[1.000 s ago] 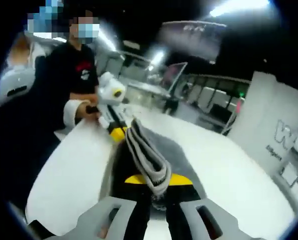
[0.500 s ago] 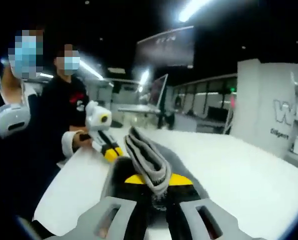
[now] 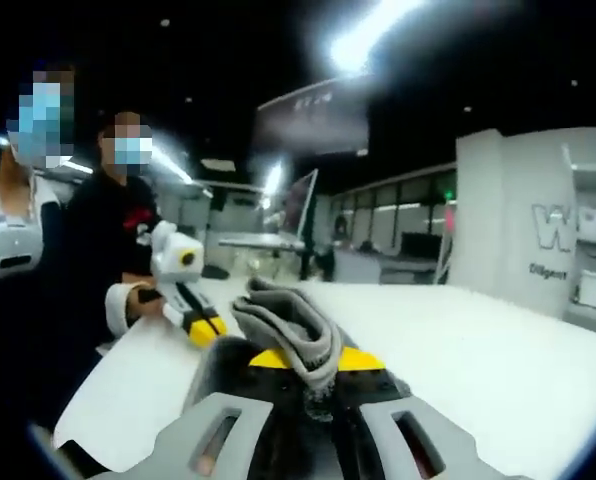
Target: Open the folded towel by lifting each exposed corner and separating the folded layers until the towel lies flat within the target outline without major curled edges
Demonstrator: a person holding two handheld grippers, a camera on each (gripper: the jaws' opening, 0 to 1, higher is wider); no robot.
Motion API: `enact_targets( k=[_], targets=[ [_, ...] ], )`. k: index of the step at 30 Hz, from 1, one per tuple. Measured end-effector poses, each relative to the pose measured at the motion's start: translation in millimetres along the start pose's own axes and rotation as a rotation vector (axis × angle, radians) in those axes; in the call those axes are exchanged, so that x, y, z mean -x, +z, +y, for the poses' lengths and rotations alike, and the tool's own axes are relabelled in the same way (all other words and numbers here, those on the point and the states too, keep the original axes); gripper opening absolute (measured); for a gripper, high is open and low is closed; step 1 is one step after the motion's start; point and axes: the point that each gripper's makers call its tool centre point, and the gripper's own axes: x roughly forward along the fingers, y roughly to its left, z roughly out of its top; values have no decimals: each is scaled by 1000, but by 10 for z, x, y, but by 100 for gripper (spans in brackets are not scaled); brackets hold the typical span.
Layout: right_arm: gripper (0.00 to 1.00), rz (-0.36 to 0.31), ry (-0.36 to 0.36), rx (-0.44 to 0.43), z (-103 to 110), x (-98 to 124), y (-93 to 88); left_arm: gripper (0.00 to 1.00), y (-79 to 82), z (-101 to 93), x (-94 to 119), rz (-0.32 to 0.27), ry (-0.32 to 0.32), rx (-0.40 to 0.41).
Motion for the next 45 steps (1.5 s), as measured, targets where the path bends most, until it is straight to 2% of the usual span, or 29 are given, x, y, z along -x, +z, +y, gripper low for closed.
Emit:
enact_targets(
  k=[7,12,22,26,28,35,45],
  targets=[
    [3,-9,-17,0,60,34,31,2,13,-63,41,-14,-1,-21],
    [3,-7,-20,16,151,56,34,2,31,-25,42,-15,-2,-23],
    [3,-9,-47,46,93,81,94,2,69,-71,108,-31,-36,8],
    [3,-13,-55,46,84,91,103,2,64,-150,134,-31,-62,-48],
    [3,-19,-55,50,102,100,121,2,61,-204,168,-11,-86,-62],
    [3,-25,-57,88,139,111,168,2,146,-297,285,4,-115,-102],
    [3,-35,-63,89,135,133,201,2,171,-171,343,46,-131,-126]
  ],
)
